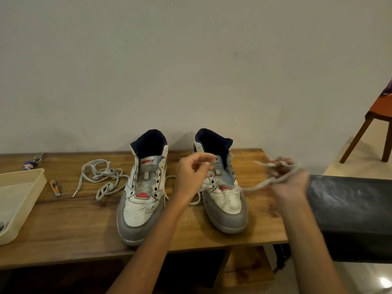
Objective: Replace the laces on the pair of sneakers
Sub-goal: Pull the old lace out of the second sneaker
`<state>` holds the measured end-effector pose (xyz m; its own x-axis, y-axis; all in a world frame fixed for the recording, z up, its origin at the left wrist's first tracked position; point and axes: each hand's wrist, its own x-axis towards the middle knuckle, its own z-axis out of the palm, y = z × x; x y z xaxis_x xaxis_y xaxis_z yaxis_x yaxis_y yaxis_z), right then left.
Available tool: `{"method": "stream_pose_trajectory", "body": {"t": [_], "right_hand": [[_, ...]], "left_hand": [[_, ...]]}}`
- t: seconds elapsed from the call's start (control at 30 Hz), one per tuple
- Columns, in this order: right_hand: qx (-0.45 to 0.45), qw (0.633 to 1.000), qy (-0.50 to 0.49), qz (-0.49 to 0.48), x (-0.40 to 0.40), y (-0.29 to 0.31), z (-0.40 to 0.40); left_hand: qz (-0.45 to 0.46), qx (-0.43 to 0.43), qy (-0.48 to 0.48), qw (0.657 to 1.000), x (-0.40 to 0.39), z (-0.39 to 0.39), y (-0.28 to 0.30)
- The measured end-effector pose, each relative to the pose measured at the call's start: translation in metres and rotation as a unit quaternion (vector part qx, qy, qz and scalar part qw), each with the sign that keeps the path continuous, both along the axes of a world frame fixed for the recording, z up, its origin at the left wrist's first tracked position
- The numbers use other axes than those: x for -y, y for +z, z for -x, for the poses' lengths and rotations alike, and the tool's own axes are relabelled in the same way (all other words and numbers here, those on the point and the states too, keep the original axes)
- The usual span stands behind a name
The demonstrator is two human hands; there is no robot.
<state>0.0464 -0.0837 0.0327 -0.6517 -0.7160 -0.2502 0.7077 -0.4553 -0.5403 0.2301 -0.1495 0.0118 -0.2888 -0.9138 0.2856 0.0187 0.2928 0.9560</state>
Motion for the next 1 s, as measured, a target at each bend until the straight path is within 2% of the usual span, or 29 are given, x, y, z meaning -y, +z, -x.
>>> {"method": "stream_pose_trajectory", "body": {"t": [0.07, 0.1, 0.13, 0.17, 0.2, 0.23, 0.27, 0.3, 0.33, 0.43, 0.53, 0.57, 0.6, 0.7, 0.73, 0.8, 0.87, 0.93, 1.0], "right_hand": [[-0.123, 0.987, -0.099, -0.037, -0.009, 0.009, 0.019], [-0.23, 0.961, -0.127, -0.081, -0.011, 0.013, 0.021], [-0.354, 0.916, -0.128, -0.135, -0.009, 0.014, 0.018], [-0.483, 0.849, -0.096, -0.191, -0.006, 0.013, 0.01], [-0.607, 0.756, -0.038, -0.242, -0.002, 0.007, 0.0], [-0.708, 0.646, 0.027, -0.285, 0.002, -0.001, -0.009], [-0.771, 0.549, 0.081, -0.313, 0.006, -0.01, -0.018], [-0.804, 0.484, 0.122, -0.322, 0.009, -0.017, -0.025], [-0.82, 0.451, 0.149, -0.318, 0.011, -0.022, -0.032], [-0.838, 0.416, 0.165, -0.311, 0.016, -0.03, -0.038], [-0.847, 0.389, 0.157, -0.325, 0.017, -0.036, -0.039], [-0.84, 0.4, 0.157, -0.33, 0.016, -0.037, -0.041], [-0.827, 0.428, 0.155, -0.33, 0.016, -0.039, -0.042], [-0.765, 0.54, 0.161, -0.311, 0.016, -0.038, -0.039], [-0.756, 0.553, 0.164, -0.309, 0.016, -0.038, -0.038], [-0.766, 0.539, 0.155, -0.314, 0.016, -0.038, -0.04], [-0.796, 0.496, 0.141, -0.317, 0.017, -0.04, -0.044], [-0.826, 0.45, 0.141, -0.31, 0.018, -0.043, -0.047], [-0.843, 0.424, 0.132, -0.305, 0.02, -0.045, -0.049]], "left_hand": [[0.052, 0.113, 0.067, 0.99, 0.006, -0.001, -0.014], [0.076, 0.158, 0.07, 0.982, 0.008, 0.002, -0.018], [0.104, 0.204, 0.061, 0.971, 0.008, 0.005, -0.022], [0.138, 0.258, 0.047, 0.955, 0.007, 0.009, -0.023], [0.175, 0.317, 0.034, 0.932, 0.005, 0.012, -0.024], [0.206, 0.364, 0.024, 0.908, 0.003, 0.015, -0.025], [0.226, 0.398, 0.019, 0.889, 0.001, 0.017, -0.026], [0.225, 0.414, 0.019, 0.882, -0.001, 0.018, -0.026], [0.217, 0.423, 0.02, 0.88, -0.003, 0.018, -0.026], [0.227, 0.444, 0.02, 0.867, -0.002, 0.019, -0.029], [0.219, 0.411, 0.028, 0.885, 0.0, 0.016, -0.03], [0.231, 0.418, 0.034, 0.878, 0.0, 0.016, -0.031], [0.233, 0.419, 0.037, 0.877, 0.0, 0.015, -0.031], [0.189, 0.385, 0.026, 0.903, 0.002, 0.017, -0.029], [0.2, 0.388, 0.027, 0.899, 0.004, 0.017, -0.03], [0.203, 0.373, 0.018, 0.905, 0.008, 0.017, -0.033], [0.219, 0.348, 0.006, 0.912, 0.01, 0.017, -0.036], [0.264, 0.366, 0.015, 0.892, 0.013, 0.017, -0.04], [0.263, 0.363, 0.015, 0.894, 0.017, 0.017, -0.044]]}}
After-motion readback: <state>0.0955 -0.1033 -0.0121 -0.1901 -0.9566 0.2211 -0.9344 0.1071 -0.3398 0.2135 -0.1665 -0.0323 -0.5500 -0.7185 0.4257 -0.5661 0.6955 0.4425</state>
